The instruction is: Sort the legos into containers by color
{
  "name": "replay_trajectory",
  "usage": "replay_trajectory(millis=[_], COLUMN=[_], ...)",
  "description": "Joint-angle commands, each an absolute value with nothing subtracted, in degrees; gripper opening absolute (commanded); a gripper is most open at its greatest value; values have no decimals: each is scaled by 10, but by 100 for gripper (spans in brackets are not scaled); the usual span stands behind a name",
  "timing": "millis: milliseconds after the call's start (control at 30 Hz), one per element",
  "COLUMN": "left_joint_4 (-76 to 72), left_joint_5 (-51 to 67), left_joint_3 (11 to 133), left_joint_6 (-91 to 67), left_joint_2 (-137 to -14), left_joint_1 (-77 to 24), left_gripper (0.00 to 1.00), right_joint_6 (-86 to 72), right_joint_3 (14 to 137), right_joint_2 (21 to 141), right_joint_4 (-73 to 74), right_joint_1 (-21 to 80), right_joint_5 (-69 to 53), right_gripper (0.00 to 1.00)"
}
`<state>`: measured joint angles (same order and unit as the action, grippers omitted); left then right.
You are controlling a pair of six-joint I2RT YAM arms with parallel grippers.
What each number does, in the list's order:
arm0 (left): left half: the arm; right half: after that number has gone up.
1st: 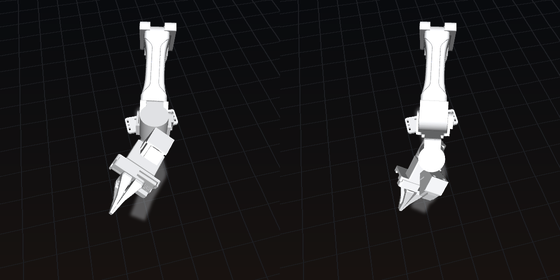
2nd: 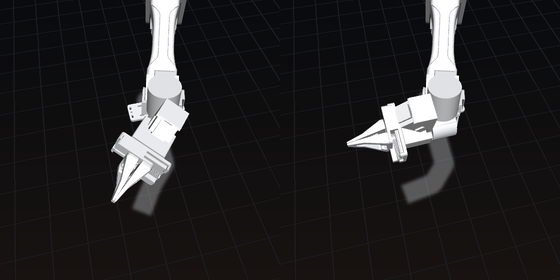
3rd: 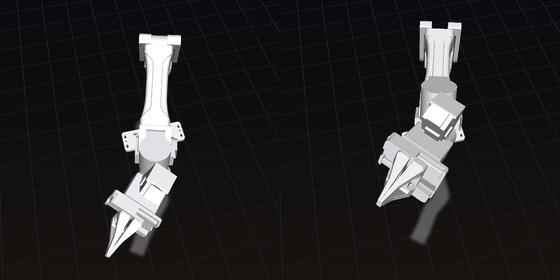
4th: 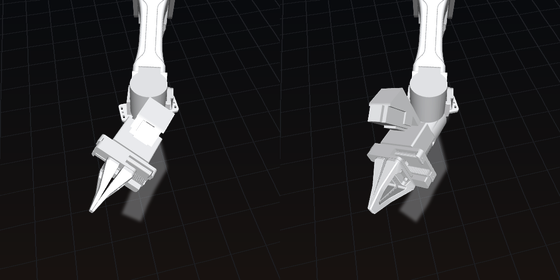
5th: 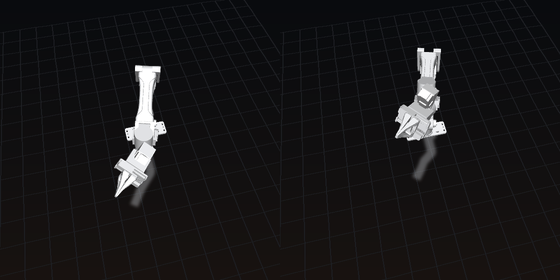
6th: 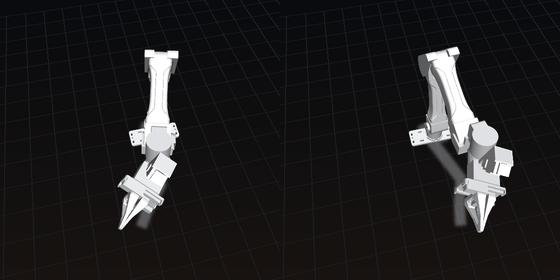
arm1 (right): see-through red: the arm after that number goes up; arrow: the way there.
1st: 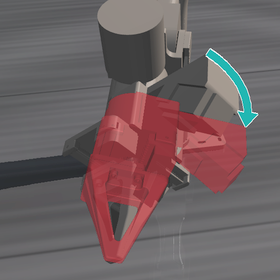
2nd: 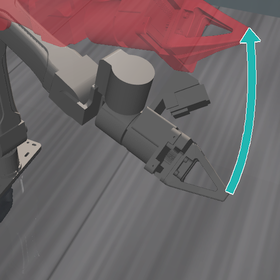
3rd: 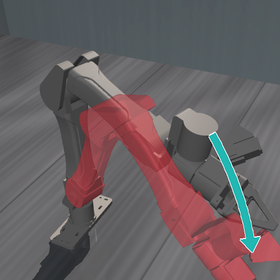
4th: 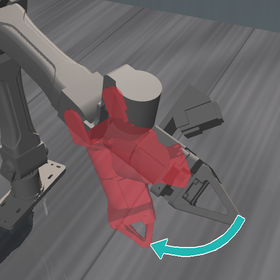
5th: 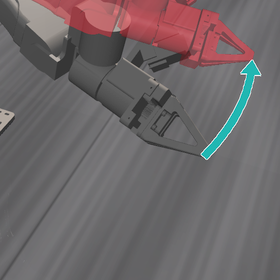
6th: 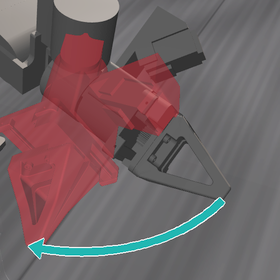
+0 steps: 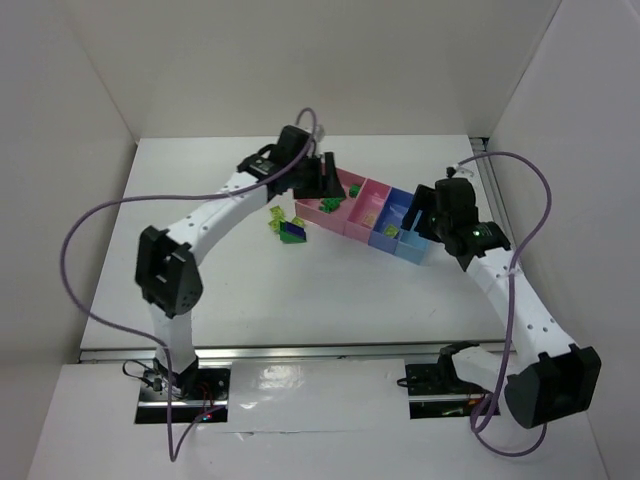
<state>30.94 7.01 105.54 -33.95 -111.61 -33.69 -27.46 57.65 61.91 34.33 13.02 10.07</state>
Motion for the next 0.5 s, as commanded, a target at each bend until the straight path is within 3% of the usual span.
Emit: replay_trajectory(millis=[0, 167, 300, 400, 467], left_joint_4=[339, 313, 330, 325, 316], left_joint_5=[-41, 14, 47, 60, 76], left_joint_3=[970, 906, 925, 925, 911], left_joint_6=[-369, -363, -348, -348, -348], left_joint_2=[-1058, -1062, -1112, -1139, -1144], left_joint_1=[-261, -207, -201, -201, -201], left_gripper=[72, 75, 85, 85, 79], right_joint_6=[-247, -239, -239, -244, -244], right_joint_3=[604, 662, 682, 682, 682], right_joint_2=[649, 720, 754, 760, 766], right_joint_4=[294, 288, 296, 284, 284], right_joint_1=[151, 228, 271, 277, 277], right_joint_5=[31, 51, 75, 75, 75], right_gripper=[77, 77, 77, 77, 77])
